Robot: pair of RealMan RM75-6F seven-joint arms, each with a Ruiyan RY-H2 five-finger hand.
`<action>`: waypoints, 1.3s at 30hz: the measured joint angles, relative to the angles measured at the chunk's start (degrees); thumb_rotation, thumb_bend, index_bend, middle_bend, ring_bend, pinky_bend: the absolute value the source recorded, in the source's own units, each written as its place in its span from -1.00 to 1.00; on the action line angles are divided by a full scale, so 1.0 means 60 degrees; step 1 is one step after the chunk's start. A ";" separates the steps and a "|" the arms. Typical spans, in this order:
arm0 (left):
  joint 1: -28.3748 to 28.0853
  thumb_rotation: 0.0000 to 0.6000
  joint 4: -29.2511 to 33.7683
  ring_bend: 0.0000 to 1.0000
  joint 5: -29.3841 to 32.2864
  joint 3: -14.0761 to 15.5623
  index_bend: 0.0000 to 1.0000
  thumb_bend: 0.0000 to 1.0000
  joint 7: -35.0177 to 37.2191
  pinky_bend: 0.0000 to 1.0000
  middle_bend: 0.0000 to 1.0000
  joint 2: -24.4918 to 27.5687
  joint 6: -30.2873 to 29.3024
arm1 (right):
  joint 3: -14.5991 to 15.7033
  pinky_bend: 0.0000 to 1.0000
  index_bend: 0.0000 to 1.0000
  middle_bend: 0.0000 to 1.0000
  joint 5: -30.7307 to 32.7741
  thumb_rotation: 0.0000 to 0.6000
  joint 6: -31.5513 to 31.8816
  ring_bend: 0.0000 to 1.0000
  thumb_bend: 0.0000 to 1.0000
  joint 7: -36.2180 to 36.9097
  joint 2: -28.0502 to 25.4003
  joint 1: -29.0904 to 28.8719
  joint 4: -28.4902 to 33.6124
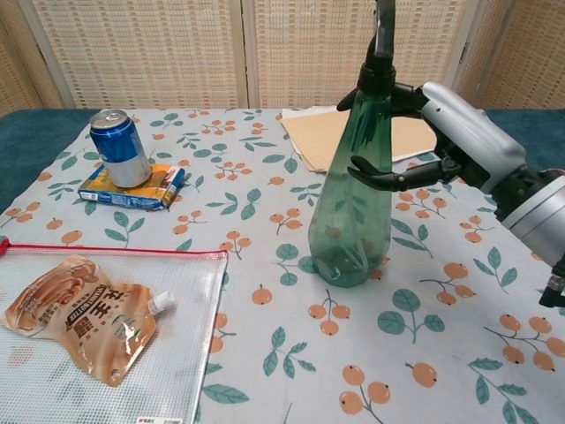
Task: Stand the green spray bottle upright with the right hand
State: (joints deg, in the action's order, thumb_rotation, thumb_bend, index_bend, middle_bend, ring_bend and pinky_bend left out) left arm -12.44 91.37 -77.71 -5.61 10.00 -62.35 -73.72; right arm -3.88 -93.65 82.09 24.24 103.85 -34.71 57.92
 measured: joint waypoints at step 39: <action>0.0061 1.00 0.0015 -1.00 -0.0053 -0.0064 -1.00 -0.48 0.0033 -0.69 -1.00 -0.0048 -0.0215 | 0.0364 -1.00 -1.00 -0.89 0.1185 1.00 -0.2863 -1.00 -1.00 -0.3253 -0.2613 0.0243 0.3612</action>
State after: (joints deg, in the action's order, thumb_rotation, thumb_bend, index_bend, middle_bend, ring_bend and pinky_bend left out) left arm -12.08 91.46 -78.03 -5.99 10.20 -62.63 -75.01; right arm -1.70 -86.55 64.91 4.72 88.17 -33.26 79.59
